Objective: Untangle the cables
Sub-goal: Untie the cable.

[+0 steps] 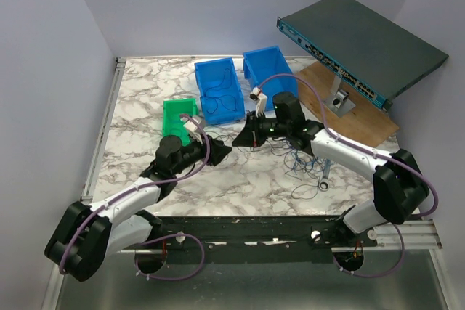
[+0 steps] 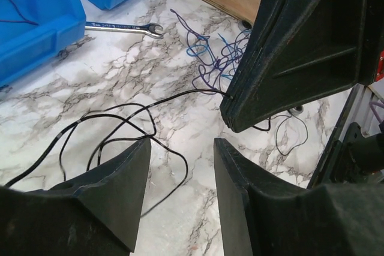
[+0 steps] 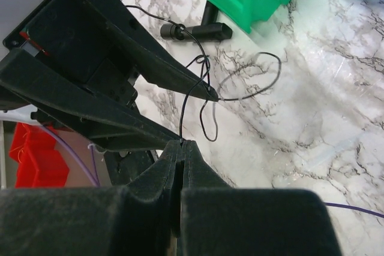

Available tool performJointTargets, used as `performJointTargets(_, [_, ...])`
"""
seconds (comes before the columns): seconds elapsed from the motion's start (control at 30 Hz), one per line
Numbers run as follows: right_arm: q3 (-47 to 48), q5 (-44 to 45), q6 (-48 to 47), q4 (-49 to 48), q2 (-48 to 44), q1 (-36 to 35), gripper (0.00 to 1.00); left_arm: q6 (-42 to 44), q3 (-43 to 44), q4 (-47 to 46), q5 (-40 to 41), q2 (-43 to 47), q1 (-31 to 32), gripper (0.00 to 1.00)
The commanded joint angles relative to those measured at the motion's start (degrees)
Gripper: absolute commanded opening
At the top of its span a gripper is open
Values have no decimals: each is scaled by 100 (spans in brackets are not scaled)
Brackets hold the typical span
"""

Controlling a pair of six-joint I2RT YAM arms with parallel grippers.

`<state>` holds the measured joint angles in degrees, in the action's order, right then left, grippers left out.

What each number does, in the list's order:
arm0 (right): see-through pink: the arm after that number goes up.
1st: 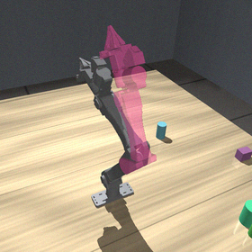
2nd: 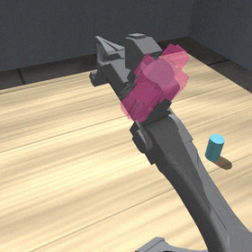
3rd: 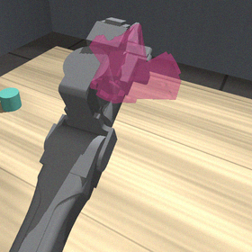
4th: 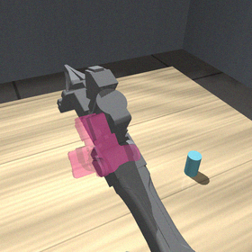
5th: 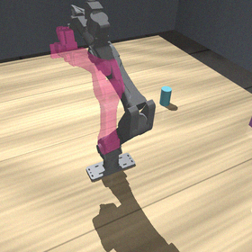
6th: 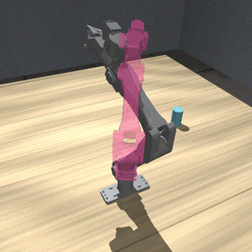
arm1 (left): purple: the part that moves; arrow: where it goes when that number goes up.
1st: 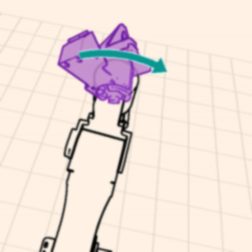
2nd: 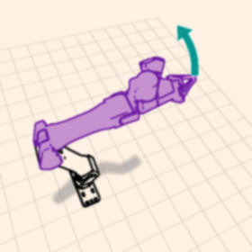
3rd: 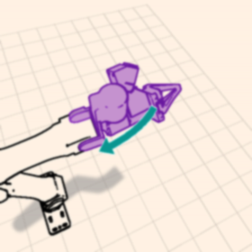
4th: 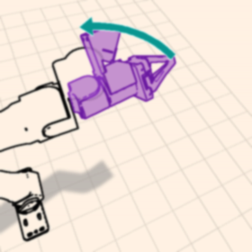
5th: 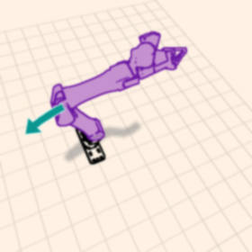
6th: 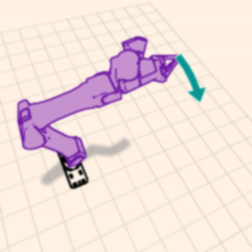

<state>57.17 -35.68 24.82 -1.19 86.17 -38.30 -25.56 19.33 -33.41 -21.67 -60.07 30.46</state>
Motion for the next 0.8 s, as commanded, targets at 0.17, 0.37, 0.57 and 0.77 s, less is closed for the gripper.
performJointTargets(0.17, [-334, 413, -288, 106, -433, -46, 1, -903, 34, -638, -560, -260, -233, 48])
performJointTargets(0.37, [-421, 475, -387, 304, -564, -46, 1, -1680, -46, -1387, -801, -753, -242, 49])
performJointTargets(0.57, [-504, 422, -395, 260, -611, -46, 1, -2582, -48, -2352, -1083, -1272, -251, 58])
performJointTargets(0.77, [-525, 520, -400, 255, -625, -45, 1, -3484, -19, -3225, -1216, -1858, -260, 64])
